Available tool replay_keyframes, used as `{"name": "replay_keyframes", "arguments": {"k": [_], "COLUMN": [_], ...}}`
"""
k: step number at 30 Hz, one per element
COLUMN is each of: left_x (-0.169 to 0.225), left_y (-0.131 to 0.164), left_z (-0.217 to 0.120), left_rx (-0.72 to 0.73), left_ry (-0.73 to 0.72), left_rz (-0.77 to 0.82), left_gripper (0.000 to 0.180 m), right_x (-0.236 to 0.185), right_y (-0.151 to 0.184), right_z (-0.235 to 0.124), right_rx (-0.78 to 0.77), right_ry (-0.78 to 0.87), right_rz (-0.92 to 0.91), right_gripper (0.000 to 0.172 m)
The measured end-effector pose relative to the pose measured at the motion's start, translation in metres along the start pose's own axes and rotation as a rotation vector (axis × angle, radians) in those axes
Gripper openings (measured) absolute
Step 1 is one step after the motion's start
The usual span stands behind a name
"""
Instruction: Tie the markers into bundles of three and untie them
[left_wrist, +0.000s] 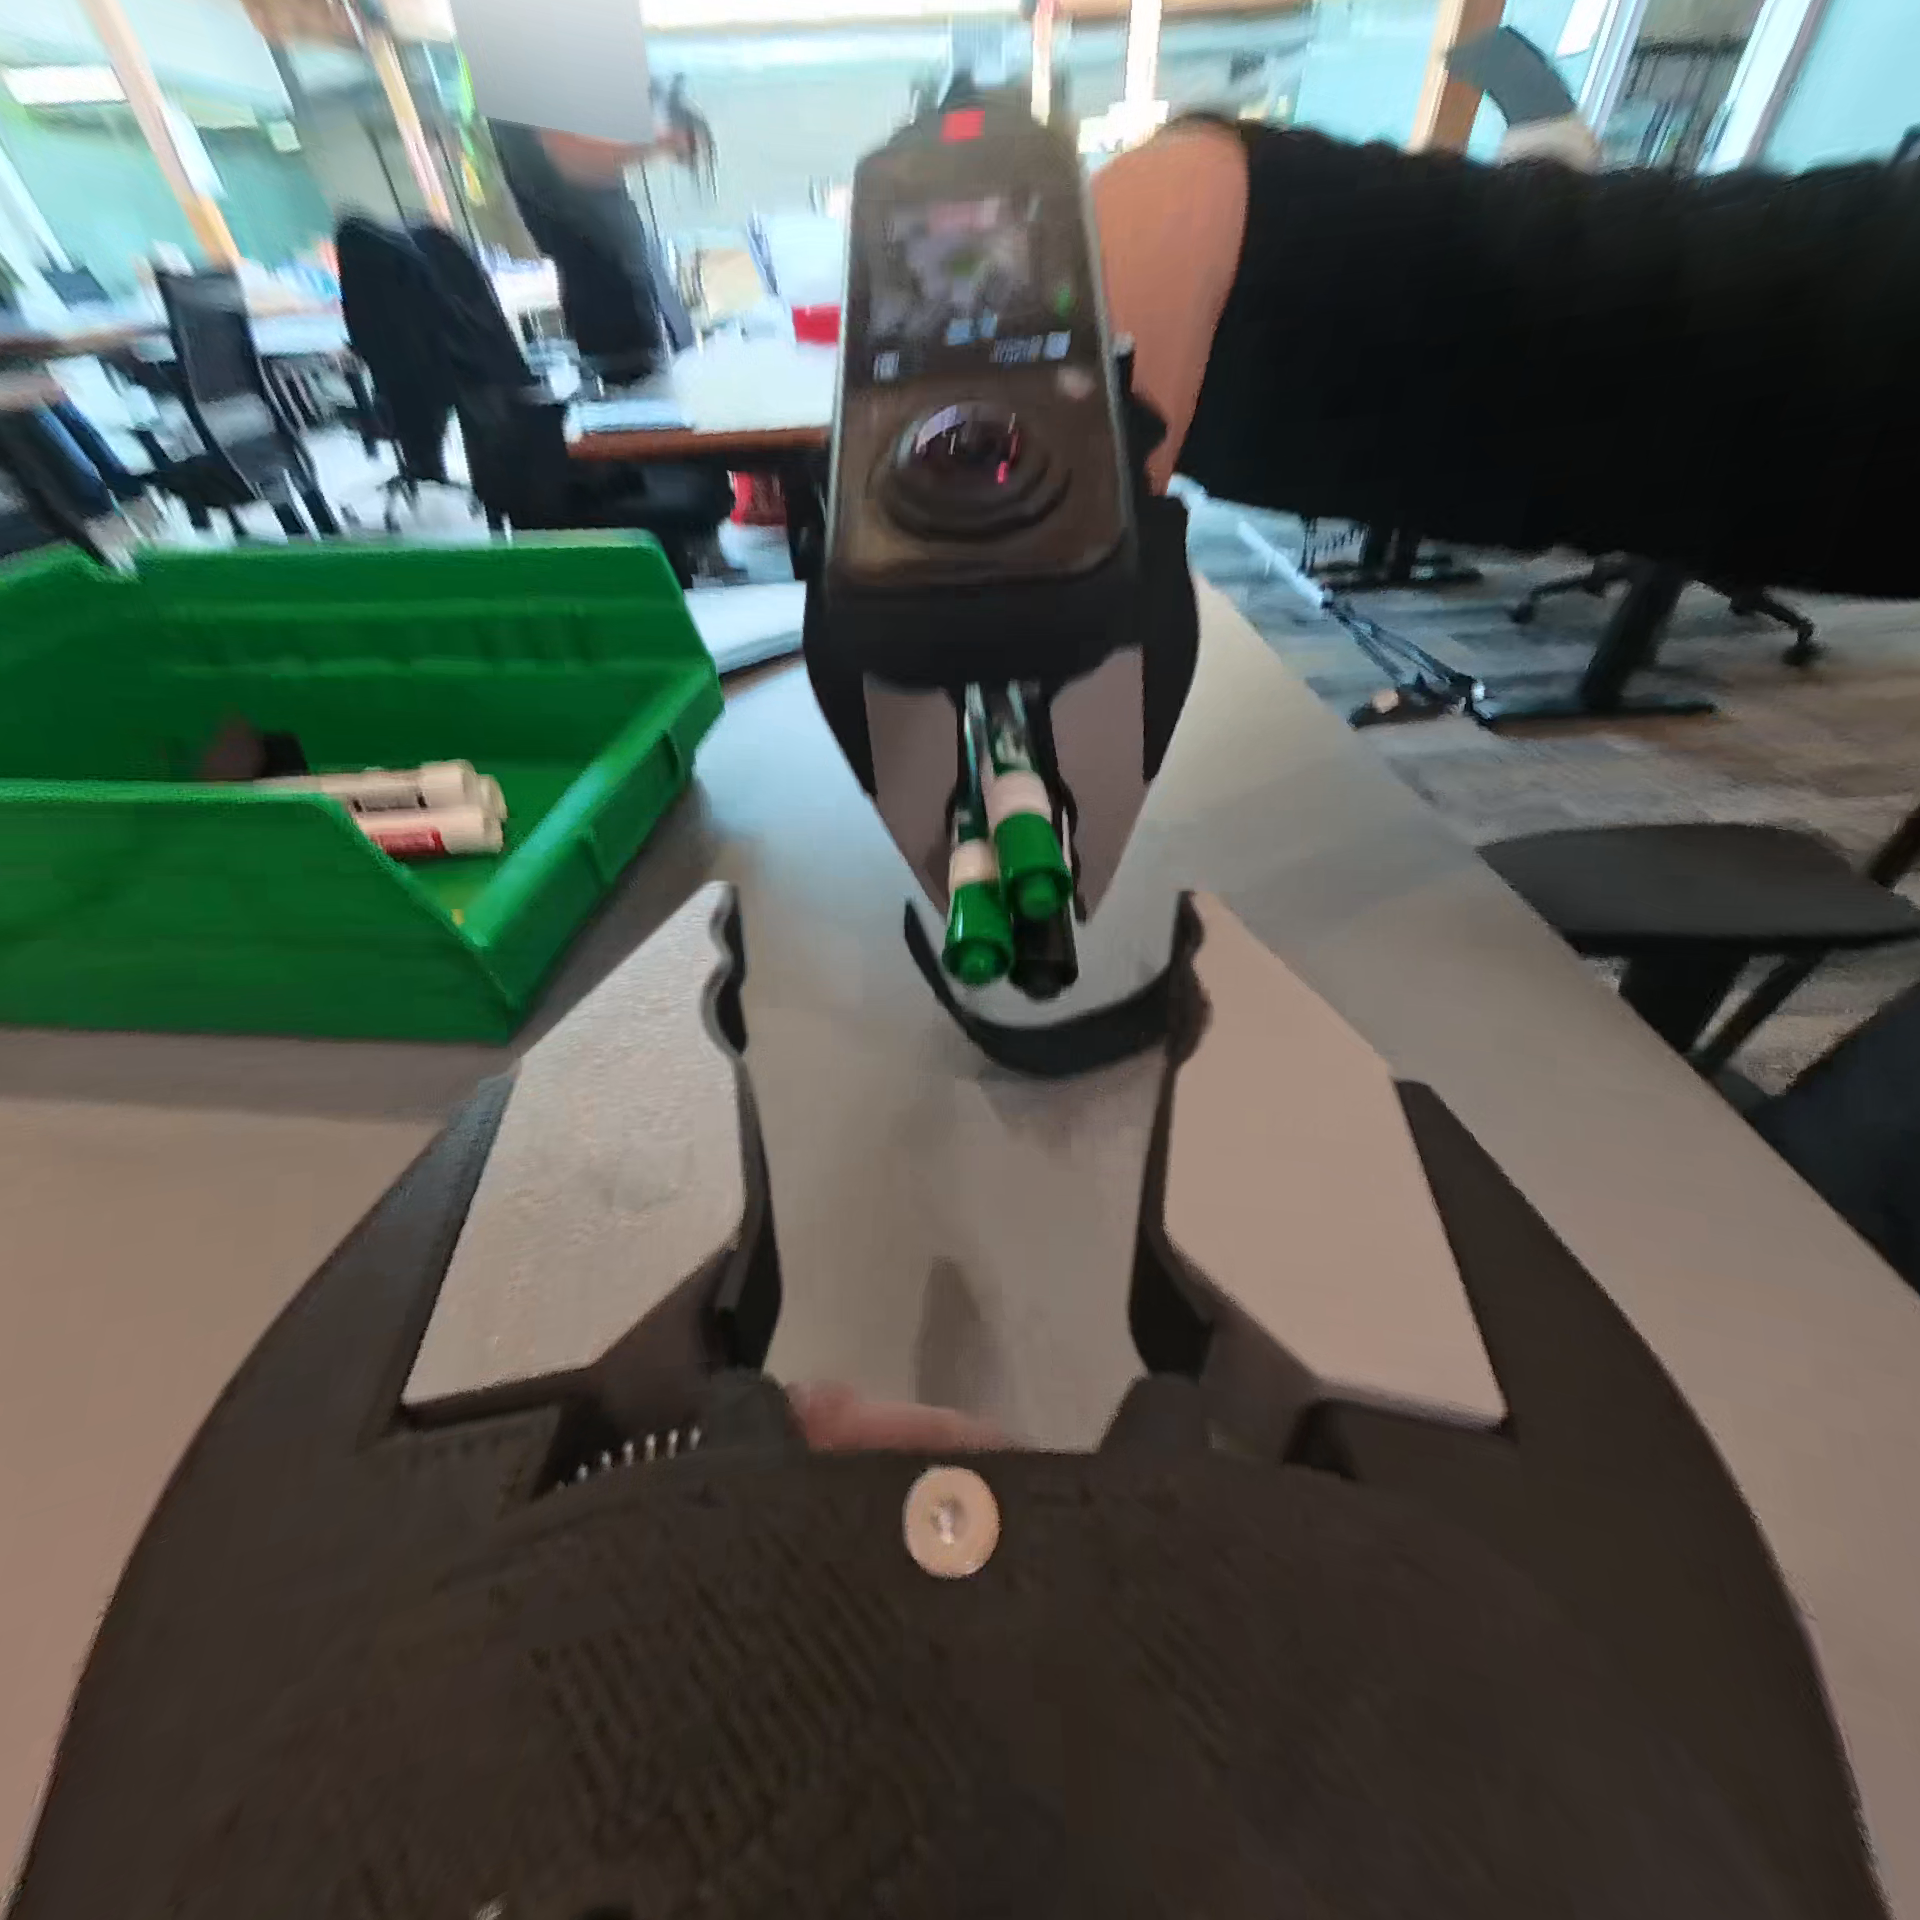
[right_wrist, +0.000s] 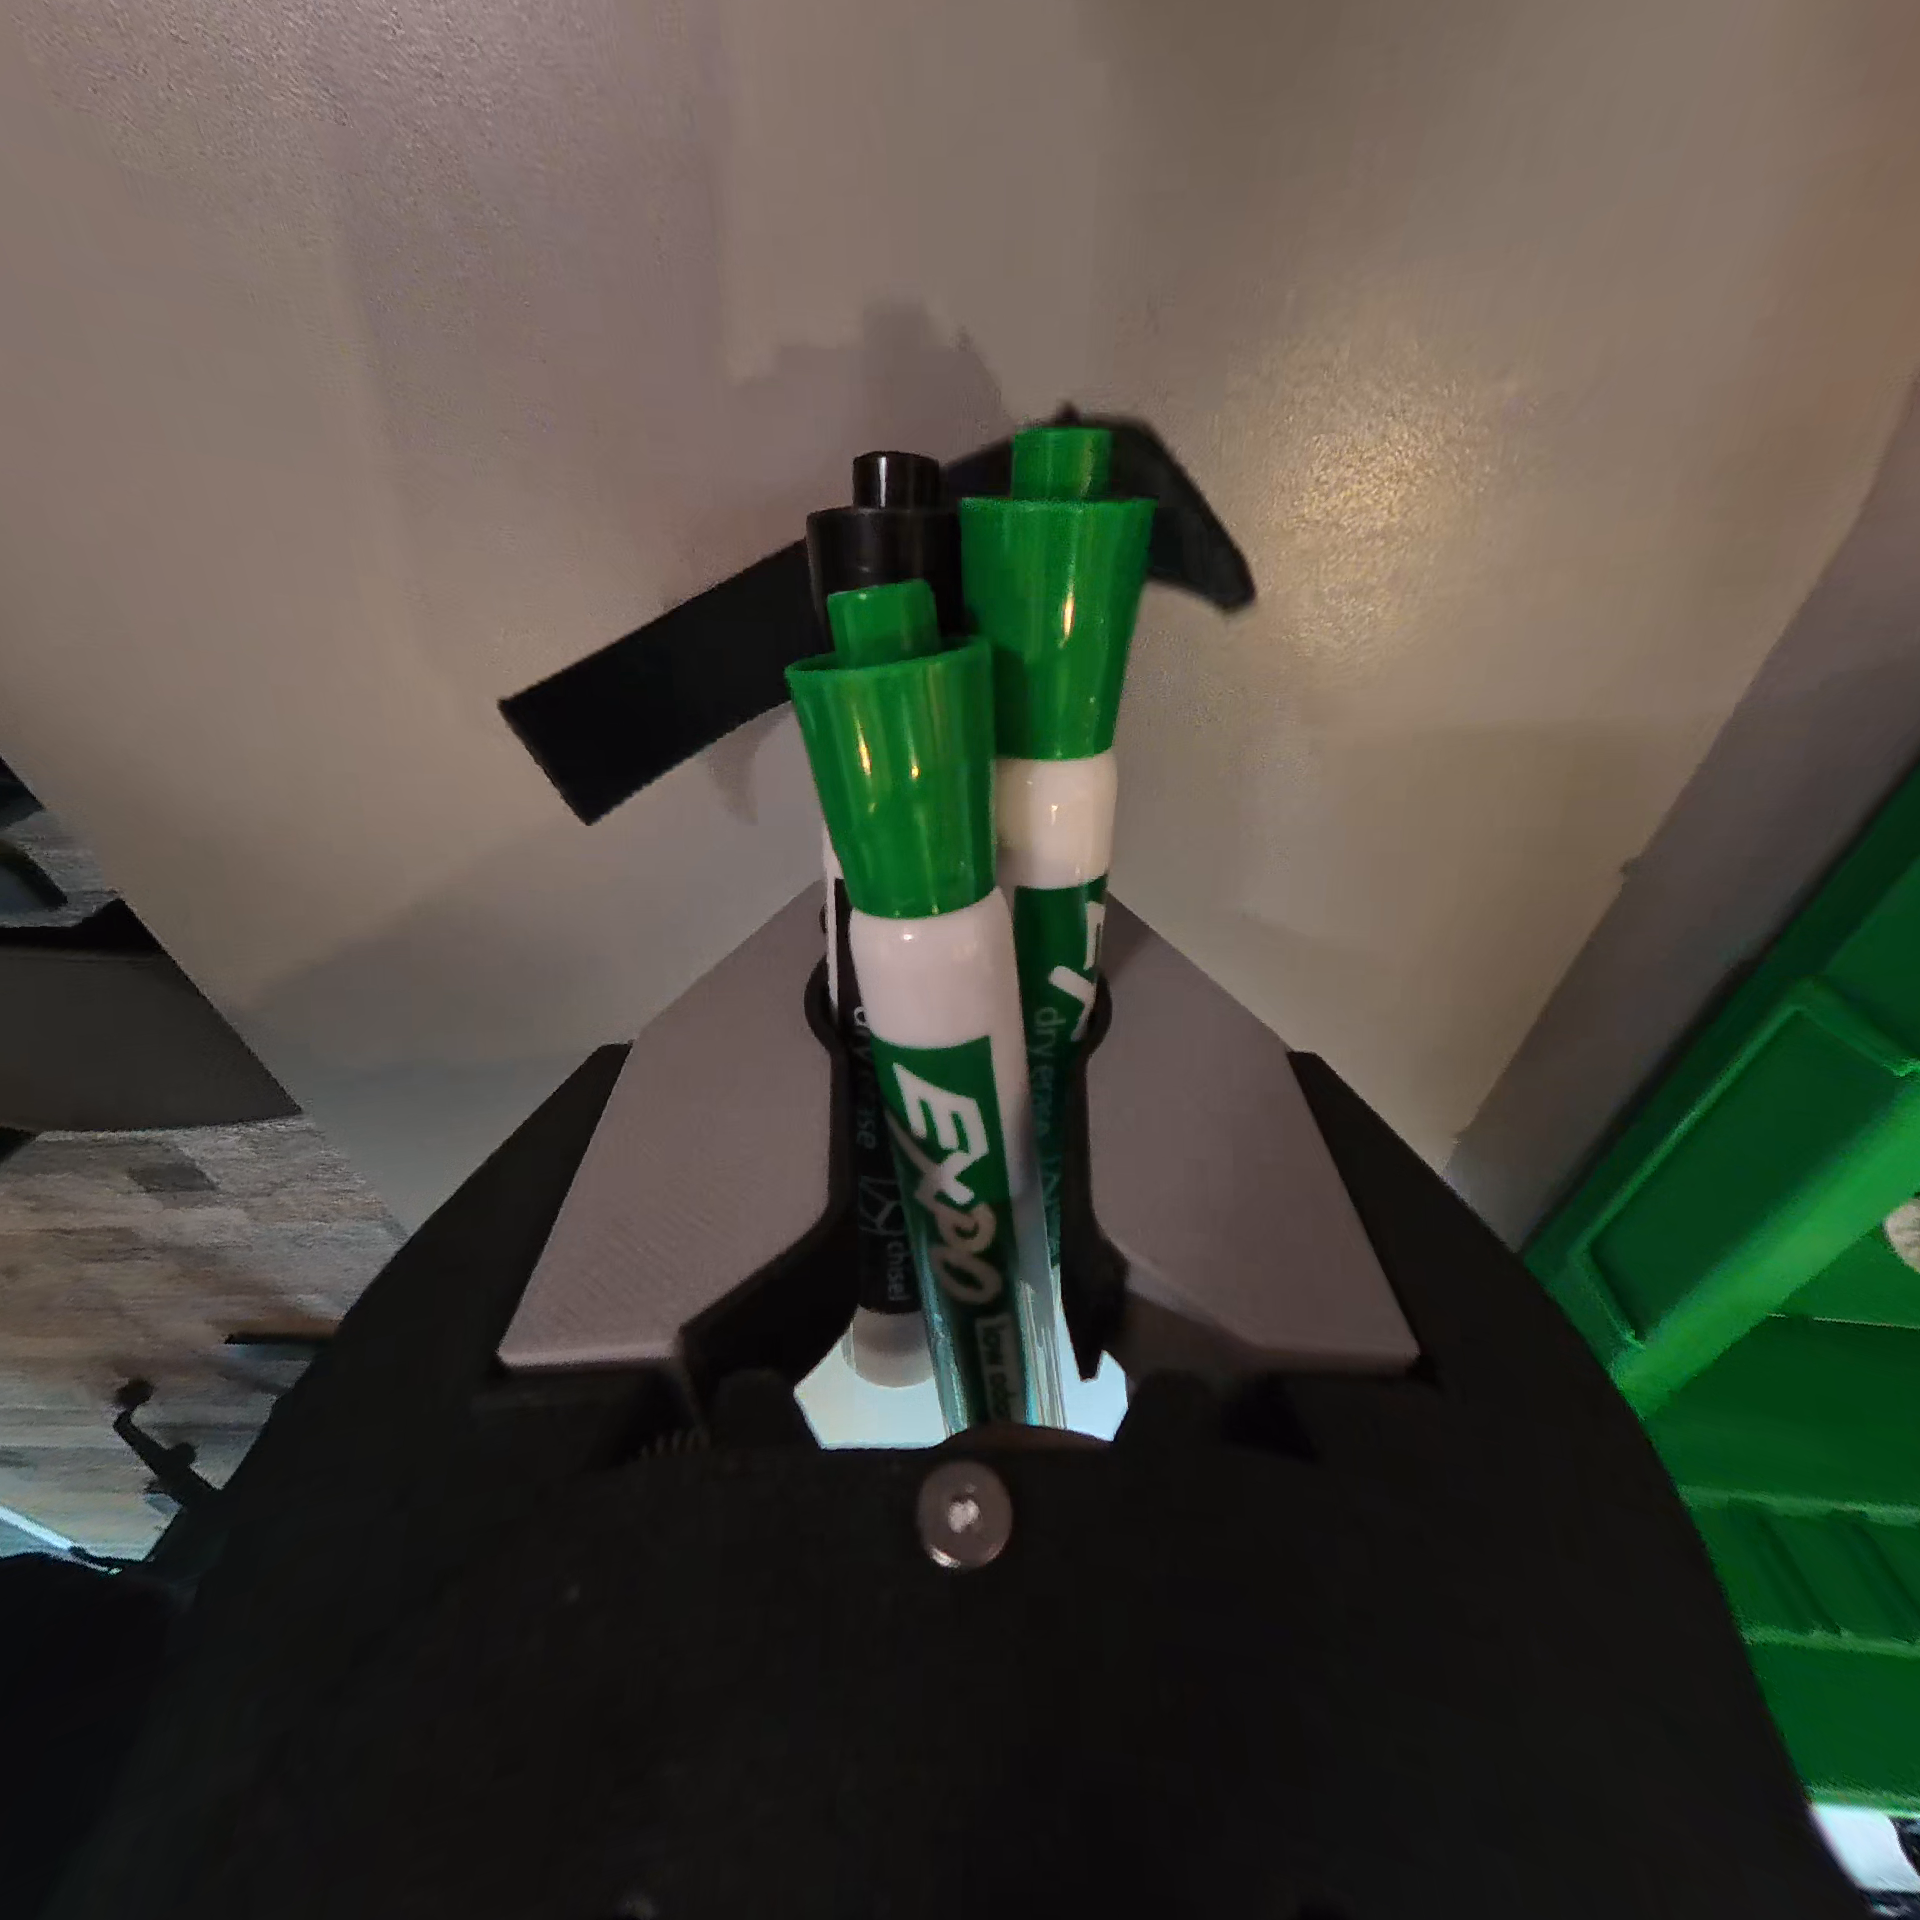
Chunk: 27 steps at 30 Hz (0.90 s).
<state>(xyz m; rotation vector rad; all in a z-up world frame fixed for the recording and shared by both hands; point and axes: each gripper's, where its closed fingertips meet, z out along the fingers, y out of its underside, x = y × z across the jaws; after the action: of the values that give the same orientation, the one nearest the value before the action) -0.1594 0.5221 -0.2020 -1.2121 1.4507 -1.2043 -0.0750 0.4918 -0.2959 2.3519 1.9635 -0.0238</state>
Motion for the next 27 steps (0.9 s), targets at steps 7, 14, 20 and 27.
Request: {"name": "replay_keyframes", "arguments": {"k": [7,14,20,27], "left_x": [0.022,0.026,-0.005,-0.018], "left_y": [0.054,0.069,0.067,0.072], "left_z": [0.021,0.015,0.026,0.04], "left_rx": [-0.326,-0.435,-0.428,-0.467], "left_ry": [-0.018,-0.219,-0.355,-0.332], "left_rz": [0.01,-0.136,-0.142,-0.071], "left_gripper": [0.106,0.056,0.027,0.04], "right_x": [0.006,0.005,0.0,-0.006], "right_y": [0.012,0.018,0.028,0.02], "right_z": [0.005,0.009,0.011,0.011], "right_rx": [-0.006,0.001,-0.007,0.007], "right_ry": [0.007,-0.002,-0.002,-0.002], "right_rz": [0.02,0.02,0.025,0.0], "right_gripper": [0.037,0.037,0.037,0.036]}}
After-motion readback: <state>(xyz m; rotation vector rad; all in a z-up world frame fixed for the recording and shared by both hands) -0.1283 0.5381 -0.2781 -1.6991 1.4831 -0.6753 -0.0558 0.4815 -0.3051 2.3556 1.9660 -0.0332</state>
